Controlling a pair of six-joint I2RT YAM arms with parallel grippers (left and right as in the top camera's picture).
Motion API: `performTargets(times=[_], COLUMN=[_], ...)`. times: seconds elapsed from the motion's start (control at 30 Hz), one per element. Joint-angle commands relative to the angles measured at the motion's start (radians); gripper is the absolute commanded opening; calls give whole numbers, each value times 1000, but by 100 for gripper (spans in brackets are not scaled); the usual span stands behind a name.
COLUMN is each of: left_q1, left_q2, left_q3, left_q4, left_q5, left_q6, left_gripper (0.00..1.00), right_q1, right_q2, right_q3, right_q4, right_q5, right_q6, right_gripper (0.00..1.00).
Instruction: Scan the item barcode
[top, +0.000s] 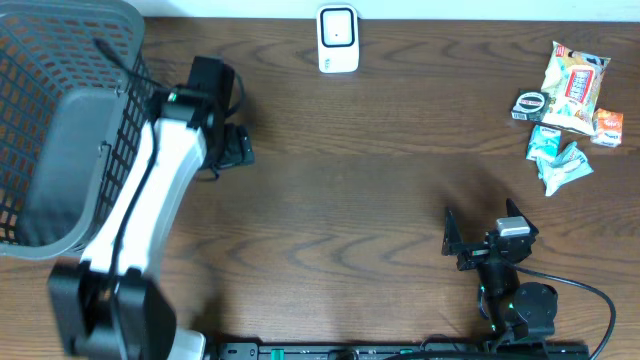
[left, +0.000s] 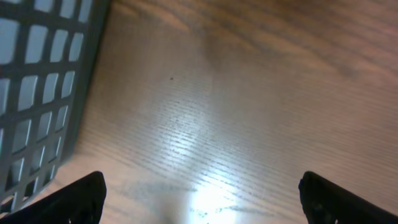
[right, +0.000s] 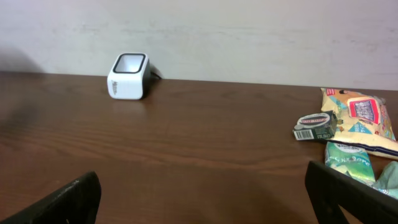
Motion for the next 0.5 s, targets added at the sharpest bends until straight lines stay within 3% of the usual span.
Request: performTargets(times=[0.0,0.23,0.47], left_q1=[3,3,3], left_q2=[-128,-377,-545], left_q3=[-109,-318,-431], left_q4=[64,210,377], left_q5=[17,22,324], left_q6=[-10,-8,247], left_gripper=[98,98,98], right_q1=[-9,-9,-9], right_q2=[-6,-6,-6], right_q3=[-1,-1,-1], right_q4=[-4,-3,-3], right_q5=[-6,-6,-6], right_q6=[6,6,6], right_gripper=[99,99,99])
